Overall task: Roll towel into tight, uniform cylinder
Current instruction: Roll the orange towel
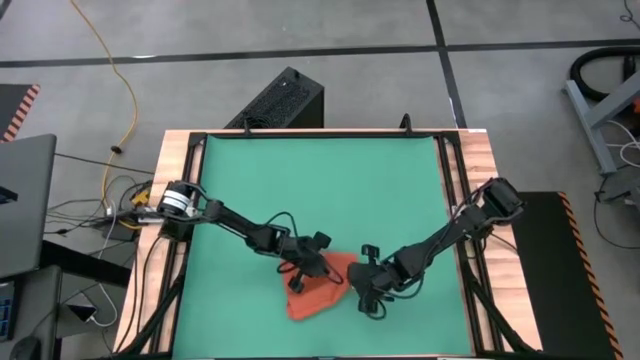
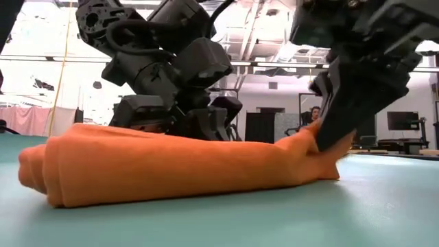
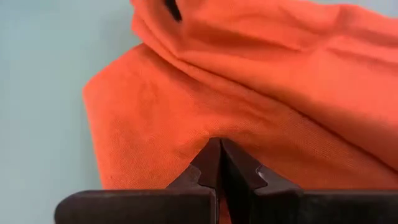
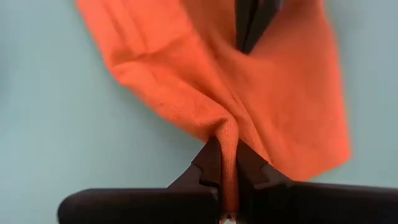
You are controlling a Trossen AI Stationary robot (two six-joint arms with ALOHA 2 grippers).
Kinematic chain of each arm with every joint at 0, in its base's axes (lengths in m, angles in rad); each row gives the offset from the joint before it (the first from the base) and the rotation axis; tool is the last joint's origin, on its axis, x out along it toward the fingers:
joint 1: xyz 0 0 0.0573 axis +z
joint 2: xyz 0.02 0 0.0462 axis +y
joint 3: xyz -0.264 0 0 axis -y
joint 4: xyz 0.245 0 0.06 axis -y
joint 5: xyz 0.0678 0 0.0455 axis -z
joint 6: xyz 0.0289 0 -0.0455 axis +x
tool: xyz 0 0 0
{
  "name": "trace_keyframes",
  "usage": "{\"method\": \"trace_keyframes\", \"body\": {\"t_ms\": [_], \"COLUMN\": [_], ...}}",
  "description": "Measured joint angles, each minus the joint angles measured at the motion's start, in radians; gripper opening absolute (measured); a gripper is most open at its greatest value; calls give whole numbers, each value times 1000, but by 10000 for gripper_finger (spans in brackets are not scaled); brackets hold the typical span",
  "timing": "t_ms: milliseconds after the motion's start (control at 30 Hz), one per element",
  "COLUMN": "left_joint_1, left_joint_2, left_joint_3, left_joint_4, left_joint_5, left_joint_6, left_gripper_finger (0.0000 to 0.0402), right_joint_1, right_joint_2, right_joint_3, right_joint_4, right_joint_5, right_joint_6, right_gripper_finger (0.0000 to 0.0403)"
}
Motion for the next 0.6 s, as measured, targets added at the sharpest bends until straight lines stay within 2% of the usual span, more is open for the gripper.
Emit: {"method": "trace_keyframes", "body": {"t_ms": [167, 367, 500, 600], "left_joint_1": [13, 52, 71, 72], "left_joint_2": [-2, -3, -2, -2], "left_joint_3": [0, 1, 3, 11], "left_joint_4": [-36, -58, -65, -75], "left_joint_5": [10, 43, 103, 111], "left_joint_6": [45, 89, 89, 90], "left_gripper_finger": [0, 0, 0, 0], "right_joint_1": [68, 126, 151, 155], "right_joint_2": [0, -1, 34, 71], "right_joint_3": [0, -41, -47, -45], "right_joint_4": [-2, 8, 10, 37], "right_joint_5": [114, 134, 173, 196], "right_joint_6": [-125, -106, -98, -129], "right_gripper_finger": [25, 25, 26, 33]}}
